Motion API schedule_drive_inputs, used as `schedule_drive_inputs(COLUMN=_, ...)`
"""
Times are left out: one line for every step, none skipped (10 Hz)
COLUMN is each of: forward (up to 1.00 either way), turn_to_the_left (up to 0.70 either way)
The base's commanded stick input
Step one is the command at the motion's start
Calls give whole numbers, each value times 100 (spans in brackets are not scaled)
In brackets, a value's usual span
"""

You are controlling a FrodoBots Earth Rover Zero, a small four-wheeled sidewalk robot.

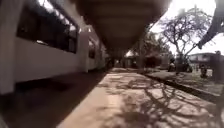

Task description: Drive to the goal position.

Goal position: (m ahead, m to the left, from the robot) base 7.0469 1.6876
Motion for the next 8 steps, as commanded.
schedule_drive_inputs(forward=100, turn_to_the_left=0)
schedule_drive_inputs(forward=100, turn_to_the_left=0)
schedule_drive_inputs(forward=100, turn_to_the_left=0)
schedule_drive_inputs(forward=100, turn_to_the_left=0)
schedule_drive_inputs(forward=100, turn_to_the_left=0)
schedule_drive_inputs(forward=100, turn_to_the_left=0)
schedule_drive_inputs(forward=100, turn_to_the_left=0)
schedule_drive_inputs(forward=100, turn_to_the_left=0)
